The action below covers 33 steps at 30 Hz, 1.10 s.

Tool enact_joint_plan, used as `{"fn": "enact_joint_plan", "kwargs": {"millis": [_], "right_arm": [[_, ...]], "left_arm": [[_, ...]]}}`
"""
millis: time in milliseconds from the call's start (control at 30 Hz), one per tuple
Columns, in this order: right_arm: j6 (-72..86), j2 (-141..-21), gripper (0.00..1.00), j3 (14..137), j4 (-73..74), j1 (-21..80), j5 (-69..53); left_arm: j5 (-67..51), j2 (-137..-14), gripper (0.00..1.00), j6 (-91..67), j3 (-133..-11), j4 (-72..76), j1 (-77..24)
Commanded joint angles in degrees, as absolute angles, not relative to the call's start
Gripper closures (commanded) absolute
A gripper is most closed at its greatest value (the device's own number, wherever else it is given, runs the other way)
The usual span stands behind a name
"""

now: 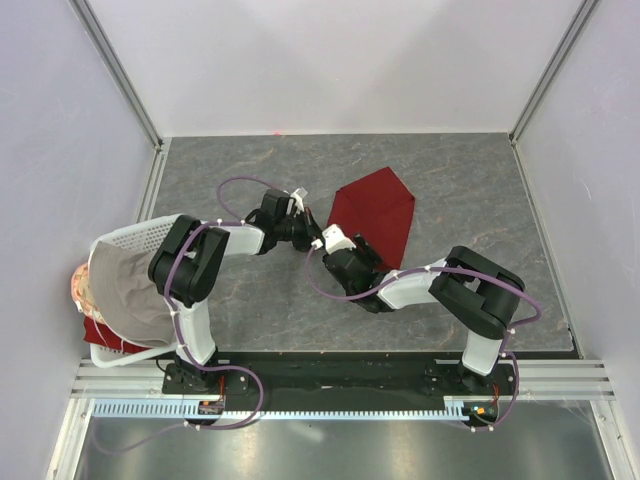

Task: Fold the napkin, place the utensils inside, and roll it up
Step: Roll the napkin with the utensil

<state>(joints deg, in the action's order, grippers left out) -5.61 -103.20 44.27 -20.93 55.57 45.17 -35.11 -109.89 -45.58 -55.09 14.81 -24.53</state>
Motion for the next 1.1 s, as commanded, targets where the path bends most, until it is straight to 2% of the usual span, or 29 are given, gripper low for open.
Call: {"fn": "enact_joint_plan", "kwargs": {"millis": [0, 367, 433, 467, 567, 600, 667, 800, 900, 1067], "right_arm": [[-4.4, -103.4, 0.33, 43.4, -20.8, 55.8, 47.0], [-7.7, -105.6, 0.6, 45.4, -19.7, 55.9, 41.8], [-8.0, -105.7, 0.62, 45.8, -18.9, 55.8, 40.1], [-8.2, -105.7, 0.63, 45.9, -18.7, 55.7, 39.4], [-8.7, -105.6, 0.68, 46.2, -17.6, 55.4, 36.1], [-8.9, -105.5, 0.69, 46.3, -16.9, 55.2, 35.3], [-9.0, -105.3, 0.73, 47.0, -15.1, 54.8, 32.6], [-9.3, -105.3, 0.84, 50.2, -9.9, 54.5, 27.8], [-8.8, -105.3, 0.99, 52.5, -5.1, 54.0, 24.3], [-6.6, -104.0, 1.0, 54.9, 2.3, 51.9, 15.2]], "left_arm": [[-36.6, -106.7, 0.98, -46.3, -54.4, 15.4, -23.7], [-38.6, -106.5, 0.98, -43.8, -54.5, 14.2, -23.6], [-38.3, -106.3, 0.94, -43.1, -54.6, 13.5, -23.6], [-38.3, -106.3, 0.91, -42.9, -54.6, 13.4, -23.6], [-37.5, -105.7, 0.71, -42.3, -54.5, 12.7, -23.6], [-36.7, -105.5, 0.58, -41.8, -54.5, 12.4, -23.6], [-35.3, -104.5, 0.41, -41.2, -54.0, 11.3, -23.5], [-30.2, -101.5, 0.27, -39.2, -52.5, 10.3, -22.9], [-25.9, -98.6, 0.21, -37.5, -51.0, 9.9, -22.9], [-20.3, -95.7, 0.19, -34.5, -48.7, 8.5, -22.8]]}}
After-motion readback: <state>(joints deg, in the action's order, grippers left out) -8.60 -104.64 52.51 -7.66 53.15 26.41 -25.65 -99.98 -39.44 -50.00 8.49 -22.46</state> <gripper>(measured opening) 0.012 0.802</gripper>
